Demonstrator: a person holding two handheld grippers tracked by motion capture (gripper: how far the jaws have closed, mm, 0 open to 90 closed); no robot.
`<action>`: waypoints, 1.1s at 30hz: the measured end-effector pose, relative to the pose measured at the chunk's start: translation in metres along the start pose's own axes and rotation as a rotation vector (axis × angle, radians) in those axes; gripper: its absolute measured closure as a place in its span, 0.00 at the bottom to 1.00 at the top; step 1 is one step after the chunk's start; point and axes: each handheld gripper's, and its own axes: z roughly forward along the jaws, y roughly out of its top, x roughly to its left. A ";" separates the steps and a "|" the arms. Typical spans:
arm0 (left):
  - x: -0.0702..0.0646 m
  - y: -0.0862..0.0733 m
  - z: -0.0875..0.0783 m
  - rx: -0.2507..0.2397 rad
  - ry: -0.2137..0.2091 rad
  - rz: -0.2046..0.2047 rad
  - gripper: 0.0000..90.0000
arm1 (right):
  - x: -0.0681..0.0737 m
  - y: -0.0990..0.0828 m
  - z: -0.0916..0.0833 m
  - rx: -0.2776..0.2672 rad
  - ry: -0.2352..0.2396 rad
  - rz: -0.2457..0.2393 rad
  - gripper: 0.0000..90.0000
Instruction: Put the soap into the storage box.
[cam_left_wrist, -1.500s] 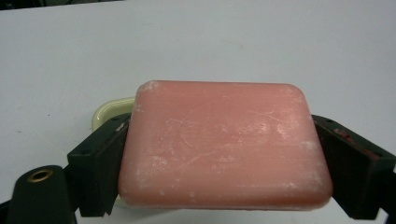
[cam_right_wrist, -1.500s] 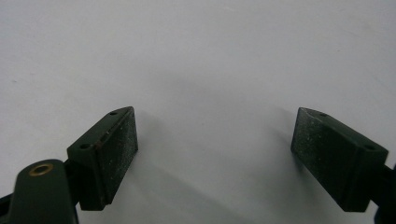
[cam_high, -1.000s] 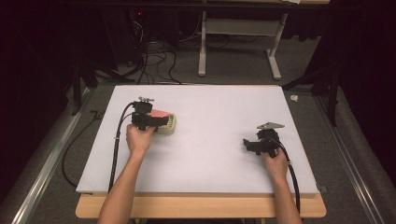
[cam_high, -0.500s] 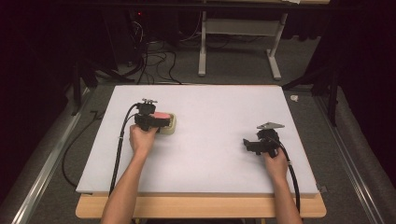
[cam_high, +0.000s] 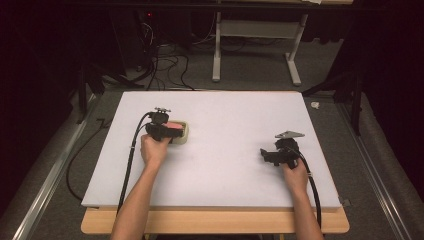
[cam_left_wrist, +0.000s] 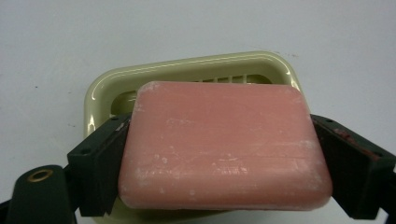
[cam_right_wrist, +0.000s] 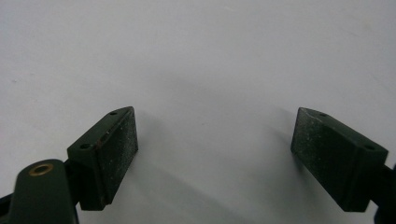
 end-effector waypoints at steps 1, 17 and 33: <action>-0.001 0.000 0.000 0.001 0.005 0.004 0.15 | 0.000 0.000 0.000 0.000 0.001 0.001 0.17; -0.001 0.000 0.005 -0.004 0.015 -0.001 0.15 | 0.000 0.000 0.000 0.000 0.001 0.001 0.17; 0.004 0.002 -0.009 -0.031 -0.011 0.002 0.08 | 0.000 0.000 0.000 0.000 0.001 0.001 0.17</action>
